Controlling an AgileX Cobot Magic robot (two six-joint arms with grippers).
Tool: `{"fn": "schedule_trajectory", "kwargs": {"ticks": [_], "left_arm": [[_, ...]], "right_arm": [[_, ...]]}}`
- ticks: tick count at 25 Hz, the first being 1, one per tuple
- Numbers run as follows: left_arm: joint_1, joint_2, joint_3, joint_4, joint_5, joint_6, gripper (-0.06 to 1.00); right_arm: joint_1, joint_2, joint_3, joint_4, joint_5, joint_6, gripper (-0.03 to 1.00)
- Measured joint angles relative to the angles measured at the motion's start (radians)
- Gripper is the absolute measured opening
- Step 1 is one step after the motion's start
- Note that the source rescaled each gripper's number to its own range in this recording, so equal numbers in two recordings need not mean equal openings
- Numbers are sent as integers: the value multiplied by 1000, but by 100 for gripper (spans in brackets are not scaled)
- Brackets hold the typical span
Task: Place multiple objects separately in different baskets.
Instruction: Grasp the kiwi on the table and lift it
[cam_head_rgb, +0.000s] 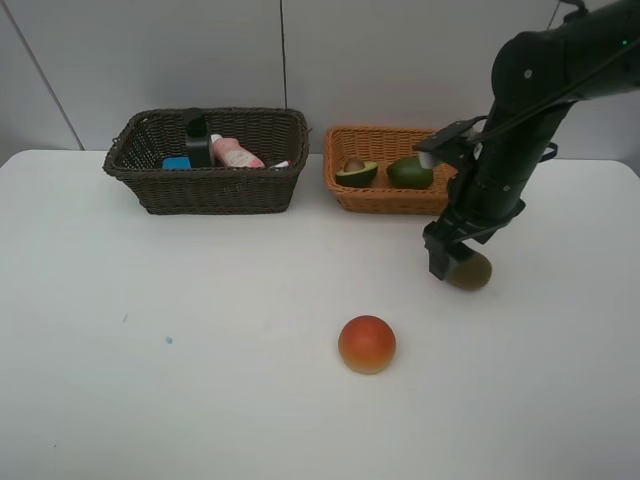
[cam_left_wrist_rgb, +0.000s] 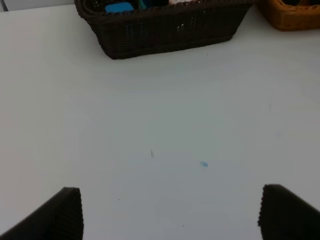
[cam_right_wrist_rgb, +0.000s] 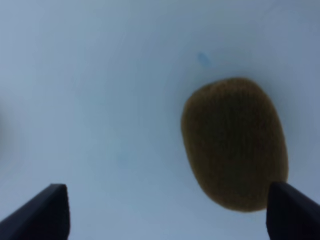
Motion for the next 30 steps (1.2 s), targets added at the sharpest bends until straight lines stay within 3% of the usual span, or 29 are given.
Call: {"fn": "schedule_trajectory", "kwargs": {"ticks": [8,14,22,24,25,26,27,30], "left_arm": [[0,0,0,0,-1,0,87],[0,0,0,0,-1,0,87],[0,0,0,0,-1,0,87],[0,0,0,0,-1,0,87],[0,0,0,0,-1,0,87],[0,0,0,0,-1,0,87],[0,0,0,0,-1,0,87],[0,0,0,0,-1,0,87]], "right_arm": [[-79,52,9,6,-73,-63,100],[-82,130,9,16,-144,-71,100],[-82,198,9,28,-158,-80,98],[-82,198,9,31,-158,-85,76],[-82,198,9,32,-158,-86,49],[-82,198,9,33,-158,-88,12],[-82,198,9,36,-158,-88,0],[-82,198,9,38,-158,-88,2]]}}
